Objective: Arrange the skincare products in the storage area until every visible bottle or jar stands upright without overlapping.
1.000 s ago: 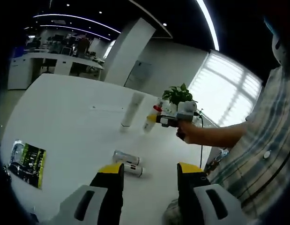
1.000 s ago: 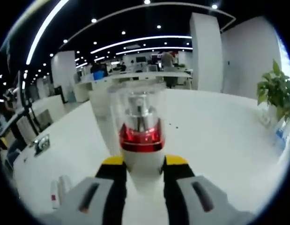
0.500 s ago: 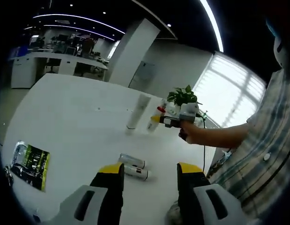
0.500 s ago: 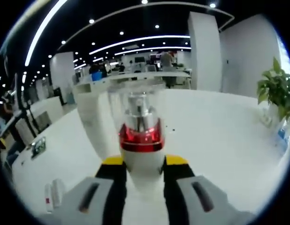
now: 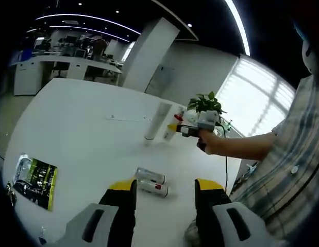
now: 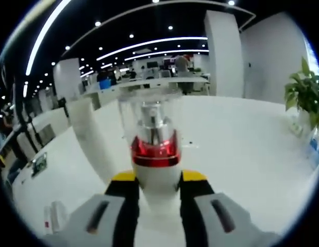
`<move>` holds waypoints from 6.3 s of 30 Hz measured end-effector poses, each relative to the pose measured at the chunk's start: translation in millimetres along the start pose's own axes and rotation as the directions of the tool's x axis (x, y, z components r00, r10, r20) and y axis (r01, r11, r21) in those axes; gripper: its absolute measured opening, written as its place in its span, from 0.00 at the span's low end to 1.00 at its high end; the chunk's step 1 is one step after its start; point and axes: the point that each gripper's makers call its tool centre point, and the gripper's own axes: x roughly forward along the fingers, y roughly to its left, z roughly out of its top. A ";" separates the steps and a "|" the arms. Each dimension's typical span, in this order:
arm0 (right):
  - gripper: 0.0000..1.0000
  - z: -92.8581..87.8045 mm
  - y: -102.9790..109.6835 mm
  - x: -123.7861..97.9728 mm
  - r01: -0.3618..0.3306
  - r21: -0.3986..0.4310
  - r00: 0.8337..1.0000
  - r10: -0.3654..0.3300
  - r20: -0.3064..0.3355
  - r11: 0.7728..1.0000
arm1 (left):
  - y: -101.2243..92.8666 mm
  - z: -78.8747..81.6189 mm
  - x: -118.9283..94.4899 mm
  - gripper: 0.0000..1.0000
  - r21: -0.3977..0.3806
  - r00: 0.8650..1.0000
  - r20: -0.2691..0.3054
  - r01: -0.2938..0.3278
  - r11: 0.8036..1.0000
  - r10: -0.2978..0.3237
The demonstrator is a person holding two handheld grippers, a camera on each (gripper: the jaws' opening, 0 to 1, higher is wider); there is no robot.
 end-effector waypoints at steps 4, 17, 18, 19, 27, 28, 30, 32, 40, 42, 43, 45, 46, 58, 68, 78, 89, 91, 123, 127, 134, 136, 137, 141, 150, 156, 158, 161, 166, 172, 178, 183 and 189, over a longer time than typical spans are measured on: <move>0.27 -1.7 1.0 5.9 -0.004 0.004 1.000 0.004 -0.002 1.000 | 3.2 1.1 1.4 0.47 -0.004 1.000 -0.008 -0.009 1.000 0.009; 0.27 -8.5 13.1 17.9 -0.029 -0.006 1.000 0.029 -0.012 1.000 | 9.4 1.8 2.5 0.47 -0.010 0.999 -0.028 -0.021 1.000 0.021; 0.27 -9.9 13.5 18.8 -0.033 -0.003 0.999 0.033 -0.013 0.999 | 10.2 2.1 2.6 0.47 -0.009 0.999 -0.030 -0.023 1.000 0.023; 0.27 -10.6 14.0 19.3 -0.034 0.000 0.999 0.034 -0.014 0.999 | 10.7 2.6 2.8 0.47 -0.008 0.999 -0.031 -0.025 1.000 0.024; 0.27 -14.4 16.0 19.5 -0.032 0.002 0.999 0.032 0.008 0.999 | 12.3 4.7 4.5 0.47 0.000 0.999 -0.042 -0.031 1.000 0.031; 0.27 -13.1 16.3 20.4 -0.035 -0.010 0.999 0.035 0.020 0.999 | 12.8 4.2 4.3 0.47 0.000 0.999 -0.043 -0.031 1.000 0.031; 0.27 -12.8 19.2 20.7 -0.041 -0.022 0.999 0.041 0.017 0.999 | 13.8 2.9 3.7 0.47 -0.001 0.998 -0.047 -0.034 0.999 0.034; 0.27 -12.6 20.4 21.1 -0.042 -0.032 0.999 0.043 0.019 0.999 | 14.1 2.0 3.4 0.47 -0.002 0.998 -0.049 -0.036 0.999 0.036; 0.28 -13.1 20.9 19.3 -0.025 -0.028 0.999 0.026 0.028 0.999 | 12.2 -2.2 4.2 0.46 -0.008 0.998 -0.056 -0.031 0.999 0.031; 0.29 -13.7 20.9 18.9 -0.027 -0.014 0.999 0.027 0.023 1.000 | 12.8 -3.5 4.6 0.46 -0.010 0.998 -0.058 -0.031 0.999 0.031; 0.29 -13.8 21.1 18.6 -0.028 -0.014 0.999 0.028 0.022 1.000 | 12.9 -3.9 5.0 0.46 -0.012 0.998 -0.058 -0.030 0.999 0.029; 0.29 -14.9 21.6 17.5 -0.029 -0.017 0.999 0.029 0.012 0.999 | 13.3 -4.9 5.5 0.46 -0.014 0.998 -0.060 -0.029 0.999 0.028; 0.29 -15.2 21.7 17.2 -0.030 -0.015 0.999 0.030 0.011 0.999 | 13.5 -5.1 5.7 0.46 -0.011 0.998 -0.060 -0.028 1.000 0.027; 0.40 -33.3 28.7 2.5 -0.094 -0.060 0.993 0.089 -0.076 0.994 | 9.5 -15.8 12.6 0.47 0.036 0.994 -0.104 -0.015 0.999 0.019; 0.41 -46.9 24.9 -12.5 -0.284 -0.264 0.952 0.238 -0.192 0.922 | 5.7 -22.3 18.3 0.47 0.045 0.993 -0.119 0.011 0.999 -0.006; 0.35 -29.8 19.4 -3.1 -0.382 -0.383 0.917 0.294 -0.270 0.841 | 4.8 -23.1 14.2 0.47 0.045 0.992 -0.125 0.022 0.999 -0.017; 0.28 -49.8 24.0 4.5 -0.454 -0.321 0.866 0.327 -0.379 0.831 | 8.4 -23.5 3.4 0.47 0.027 0.995 -0.104 -0.006 1.000 0.009; 0.27 -50.3 23.4 4.7 -0.452 -0.316 0.866 0.325 -0.381 0.834 | 7.6 -22.4 4.3 0.47 0.021 0.995 -0.095 -0.007 1.000 0.009; 0.26 -44.1 38.1 12.2 -0.258 -0.070 0.911 0.218 -0.350 0.964 | 8.1 -30.2 2.1 0.46 0.020 0.994 -0.104 -0.011 1.000 0.013; 0.26 -44.7 38.2 11.7 -0.225 -0.039 0.918 0.199 -0.342 0.974 | 8.3 -30.8 1.4 0.46 0.021 0.994 -0.105 -0.012 1.000 0.014; 0.22 -49.3 39.3 6.1 -0.207 -0.018 0.919 0.188 -0.348 0.978 | 6.8 -31.6 1.6 0.46 0.022 0.995 -0.103 -0.010 1.000 0.012; 0.19 -50.6 39.7 4.5 -0.205 -0.013 0.918 0.188 -0.350 0.979 | 6.1 -32.2 1.7 0.46 0.024 0.995 -0.103 -0.009 1.000 0.011; 0.19 -51.3 40.5 3.0 -0.207 -0.014 0.918 0.189 -0.350 0.978 | 6.0 -32.4 1.6 0.46 0.024 0.995 -0.103 -0.009 1.000 0.011; 0.19 -52.8 43.1 0.4 -0.221 -0.022 0.914 0.199 -0.354 0.975 | 4.8 -33.6 0.5 0.46 0.023 0.995 -0.100 -0.008 1.000 0.010; 0.27 -50.4 41.9 -18.3 -0.209 -0.019 0.927 0.192 -0.322 0.978 | -0.7 -33.9 -0.5 0.46 0.031 0.996 -0.087 0.003 1.000 -0.001; 0.31 -72.7 78.4 -47.9 -0.289 0.033 0.907 0.285 -0.310 0.957 | -10.9 -43.5 -2.1 0.46 0.043 0.995 -0.092 0.031 0.999 -0.027; 0.31 -79.3 92.5 -57.3 -0.331 0.028 0.893 0.323 -0.312 0.943 | -13.2 -46.7 -3.7 0.46 0.046 0.995 -0.095 0.038 0.998 -0.033; 0.30 -86.2 118.8 -75.9 -0.397 -0.010 0.876 0.376 -0.301 0.918 | -15.5 -53.1 -6.5 0.46 0.042 0.995 -0.095 0.045 0.998 -0.041; 0.30 -113.8 148.6 -97.9 -0.496 -0.105 0.822 0.427 -0.378 0.862 | -22.0 -61.8 -10.6 0.46 0.030 0.994 -0.102 0.054 0.998 -0.051; 0.29 -125.4 164.2 -104.5 -0.514 -0.093 0.805 0.443 -0.395 0.853 | -24.4 -68.2 -19.8 0.46 0.035 0.993 -0.106 0.056 0.998 -0.052; 0.28 -142.5 170.6 -102.9 -0.523 -0.128 0.784 0.417 -0.460 0.843 | -23.9 -73.9 -34.2 0.46 0.028 0.996 -0.086 0.024 0.999 -0.021; 0.25 -151.9 169.3 -99.1 -0.516 -0.167 0.783 0.384 -0.489 0.840 | -23.1 -81.8 -47.9 0.46 0.012 0.997 -0.075 -0.008 1.000 0.009; 0.18 -161.3 168.4 -93.2 -0.519 -0.269 0.788 0.333 -0.517 0.811 | -19.1 -91.4 -63.2 0.46 -0.015 0.997 -0.064 -0.048 0.999 0.047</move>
